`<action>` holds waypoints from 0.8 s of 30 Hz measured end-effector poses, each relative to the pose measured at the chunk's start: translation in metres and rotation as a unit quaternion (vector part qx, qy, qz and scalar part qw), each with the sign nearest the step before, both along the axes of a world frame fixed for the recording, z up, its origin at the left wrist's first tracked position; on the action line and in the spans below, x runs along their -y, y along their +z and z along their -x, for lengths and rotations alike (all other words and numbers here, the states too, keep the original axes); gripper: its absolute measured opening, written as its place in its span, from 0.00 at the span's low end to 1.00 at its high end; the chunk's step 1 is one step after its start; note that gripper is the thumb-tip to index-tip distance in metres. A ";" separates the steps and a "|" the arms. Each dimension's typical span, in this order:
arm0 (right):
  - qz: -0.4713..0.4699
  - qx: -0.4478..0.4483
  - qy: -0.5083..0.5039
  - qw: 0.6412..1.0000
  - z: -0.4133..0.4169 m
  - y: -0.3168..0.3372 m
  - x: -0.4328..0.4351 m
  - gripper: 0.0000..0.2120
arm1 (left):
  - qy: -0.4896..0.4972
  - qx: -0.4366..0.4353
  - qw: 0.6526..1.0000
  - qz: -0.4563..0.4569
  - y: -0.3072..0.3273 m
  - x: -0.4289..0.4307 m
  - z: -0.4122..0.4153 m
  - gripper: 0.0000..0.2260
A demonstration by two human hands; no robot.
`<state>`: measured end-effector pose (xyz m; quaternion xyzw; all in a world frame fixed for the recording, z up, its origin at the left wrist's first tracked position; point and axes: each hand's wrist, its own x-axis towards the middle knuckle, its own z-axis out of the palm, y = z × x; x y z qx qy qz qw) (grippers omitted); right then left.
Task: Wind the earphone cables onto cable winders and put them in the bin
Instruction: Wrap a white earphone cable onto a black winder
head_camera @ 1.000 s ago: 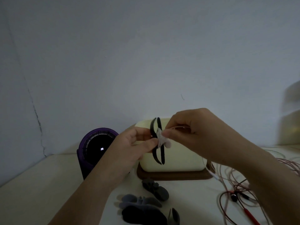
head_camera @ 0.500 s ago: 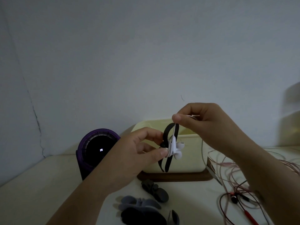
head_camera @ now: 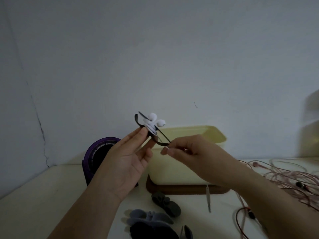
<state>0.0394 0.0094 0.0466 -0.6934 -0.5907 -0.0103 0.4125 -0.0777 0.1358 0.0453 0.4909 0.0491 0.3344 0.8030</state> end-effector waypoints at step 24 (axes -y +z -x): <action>-0.074 0.130 -0.070 0.986 -0.008 0.034 0.036 0.06 | 0.056 -0.182 0.872 -0.450 -0.001 0.010 0.007 0.11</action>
